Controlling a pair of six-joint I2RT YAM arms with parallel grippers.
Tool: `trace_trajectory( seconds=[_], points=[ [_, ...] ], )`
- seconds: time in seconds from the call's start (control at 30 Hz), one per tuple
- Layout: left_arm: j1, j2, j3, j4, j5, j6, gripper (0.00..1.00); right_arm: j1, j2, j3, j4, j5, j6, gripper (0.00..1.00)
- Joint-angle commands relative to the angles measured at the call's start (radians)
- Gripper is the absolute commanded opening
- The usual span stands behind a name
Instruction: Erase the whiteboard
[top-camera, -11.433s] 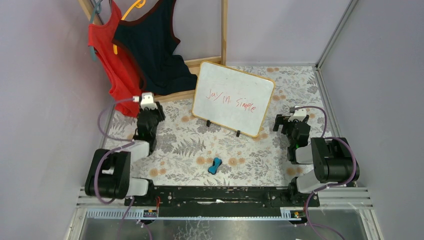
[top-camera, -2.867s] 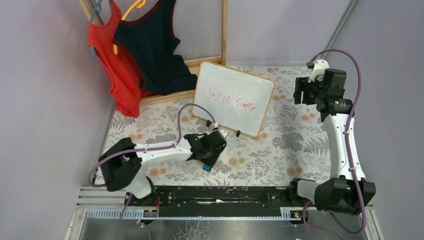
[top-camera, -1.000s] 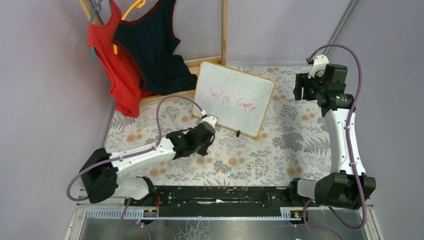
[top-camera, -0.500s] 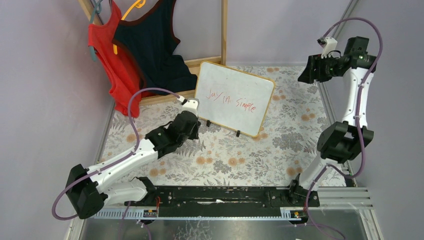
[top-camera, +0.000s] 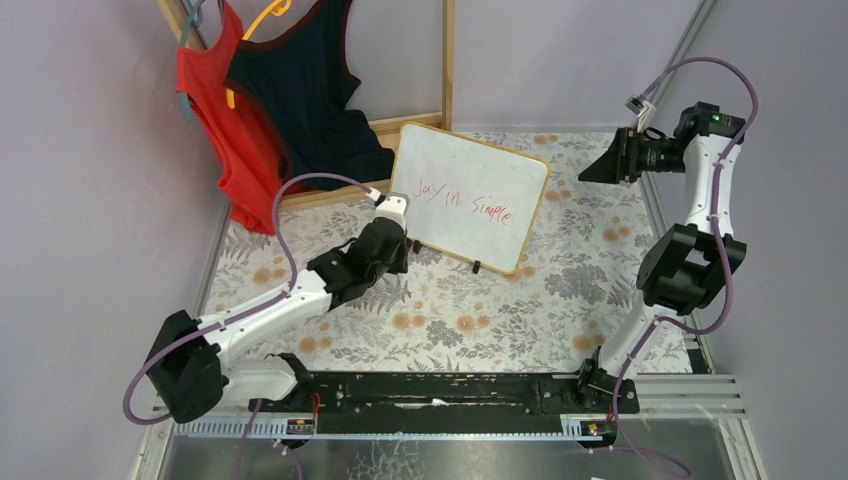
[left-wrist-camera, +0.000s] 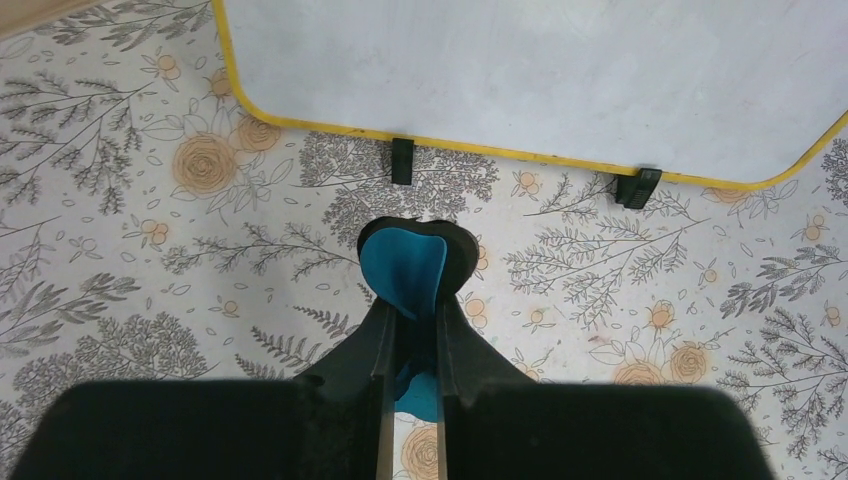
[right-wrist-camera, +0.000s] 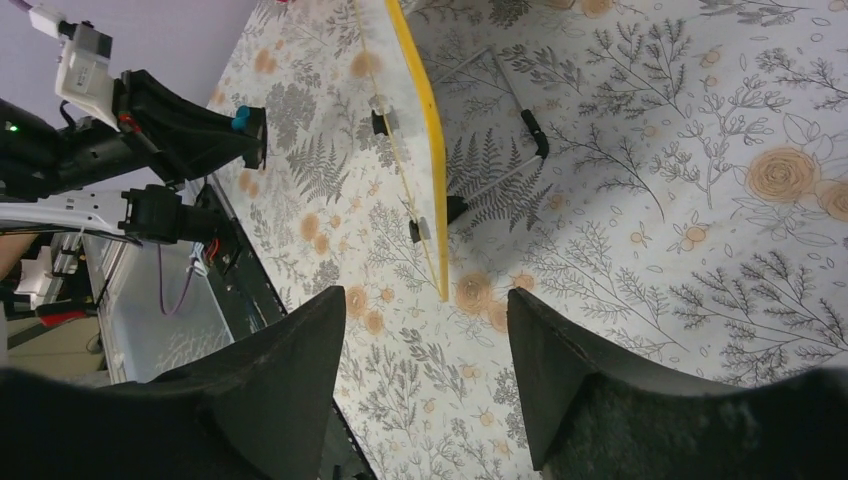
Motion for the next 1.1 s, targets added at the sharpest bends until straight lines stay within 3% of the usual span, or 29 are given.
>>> trace_trajectory(
  seconds=[0.0, 0.13, 0.43, 1.07],
  points=[
    [0.005, 0.025, 0.01, 0.111, 0.019, 0.012, 0.0, 0.011, -0.008, -0.009, 0.008, -0.113, -0.034, 0.66],
    [0.005, 0.039, 0.013, 0.126, 0.024, 0.011, 0.0, 0.052, -0.005, -0.025, 0.057, -0.116, 0.002, 0.65],
    [0.009, 0.024, 0.005, 0.133, 0.003, 0.017, 0.0, 0.146, -0.061, -0.177, 0.368, -0.043, 0.225, 0.65],
    [0.057, 0.054, 0.025, 0.195, 0.039, 0.046, 0.0, 0.223, 0.019, -0.137, 0.463, -0.022, 0.289, 0.63]
  ],
)
